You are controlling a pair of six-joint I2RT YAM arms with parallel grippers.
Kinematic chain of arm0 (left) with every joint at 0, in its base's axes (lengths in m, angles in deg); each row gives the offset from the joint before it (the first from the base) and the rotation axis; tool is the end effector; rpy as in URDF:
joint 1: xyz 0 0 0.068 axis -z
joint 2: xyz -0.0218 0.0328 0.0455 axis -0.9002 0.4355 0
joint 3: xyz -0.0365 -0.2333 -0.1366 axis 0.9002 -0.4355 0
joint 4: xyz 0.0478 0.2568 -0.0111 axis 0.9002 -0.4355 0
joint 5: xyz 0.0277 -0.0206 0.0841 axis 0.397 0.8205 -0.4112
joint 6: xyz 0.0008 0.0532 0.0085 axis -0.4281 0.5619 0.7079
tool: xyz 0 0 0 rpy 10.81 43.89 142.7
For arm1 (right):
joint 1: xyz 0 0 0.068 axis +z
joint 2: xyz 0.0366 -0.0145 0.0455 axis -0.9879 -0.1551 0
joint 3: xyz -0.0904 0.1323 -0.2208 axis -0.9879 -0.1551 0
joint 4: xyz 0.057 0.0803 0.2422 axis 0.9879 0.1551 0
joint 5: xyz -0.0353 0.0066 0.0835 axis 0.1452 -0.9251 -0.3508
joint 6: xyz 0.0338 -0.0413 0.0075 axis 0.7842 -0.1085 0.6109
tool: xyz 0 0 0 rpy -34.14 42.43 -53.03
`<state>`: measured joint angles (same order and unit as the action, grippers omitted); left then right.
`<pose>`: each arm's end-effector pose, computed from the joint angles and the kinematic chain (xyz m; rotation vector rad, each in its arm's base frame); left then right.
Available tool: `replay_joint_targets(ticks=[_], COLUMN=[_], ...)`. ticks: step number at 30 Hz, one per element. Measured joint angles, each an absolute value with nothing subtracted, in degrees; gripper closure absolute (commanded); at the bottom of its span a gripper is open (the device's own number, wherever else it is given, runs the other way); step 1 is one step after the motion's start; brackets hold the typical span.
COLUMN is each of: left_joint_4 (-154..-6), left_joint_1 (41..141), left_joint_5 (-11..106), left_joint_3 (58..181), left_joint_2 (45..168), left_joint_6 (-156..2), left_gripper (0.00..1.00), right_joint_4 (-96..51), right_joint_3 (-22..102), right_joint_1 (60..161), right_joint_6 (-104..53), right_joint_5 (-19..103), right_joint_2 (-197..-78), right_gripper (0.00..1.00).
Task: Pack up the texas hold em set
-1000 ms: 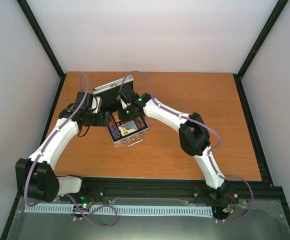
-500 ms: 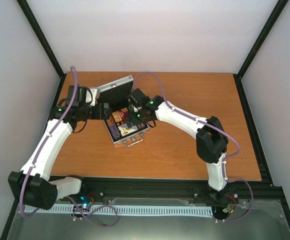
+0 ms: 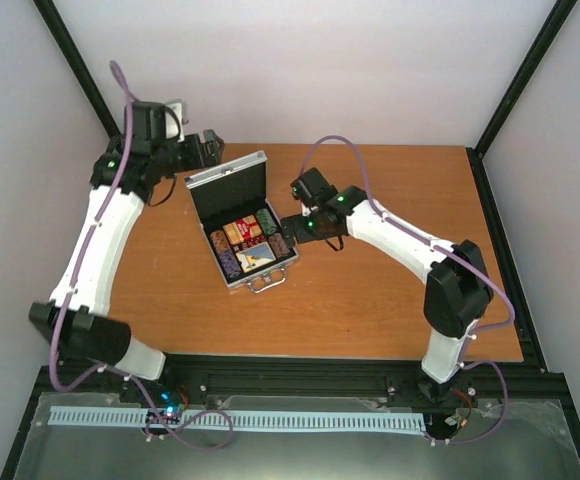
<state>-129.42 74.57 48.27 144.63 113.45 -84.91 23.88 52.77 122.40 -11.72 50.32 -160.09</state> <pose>0.2921 -0.0592 0.4374 -0.0763 2.1666 -0.4748 0.2895 0.2538 0.2691 -0.4819 2.6469 0.3265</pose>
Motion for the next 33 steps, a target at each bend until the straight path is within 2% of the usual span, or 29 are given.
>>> replay_joint_targets(ticks=[8, 21, 25, 33], left_joint_4=[-129.05, -126.20, -121.92, -117.44], left_joint_1=[73.90, 70.75, 70.75, 72.67], left_joint_5=[46.41, 54.25, 59.02, 64.59], left_joint_3=[154.56, 155.65, 150.29, 128.98], left_joint_2=[129.29, 140.42, 139.37, 126.36], left_joint_6=[-88.58, -92.89, -95.45, -100.89], left_gripper=[0.03, 0.20, 0.25, 0.24], right_joint_4=[23.66, 24.39, 24.89, 25.35], right_joint_3=[50.65, 44.14, 41.30, 30.26], right_joint_1=[119.64, 116.21, 116.19, 116.08], right_joint_6=[-13.80, -15.39, -15.39, -14.10], right_joint_5=[49.68, 48.81, 48.59, 45.47], right_joint_2=[-155.50, -147.52, -145.12, -134.61], right_gripper=[0.00, 0.00, 0.00, 0.00])
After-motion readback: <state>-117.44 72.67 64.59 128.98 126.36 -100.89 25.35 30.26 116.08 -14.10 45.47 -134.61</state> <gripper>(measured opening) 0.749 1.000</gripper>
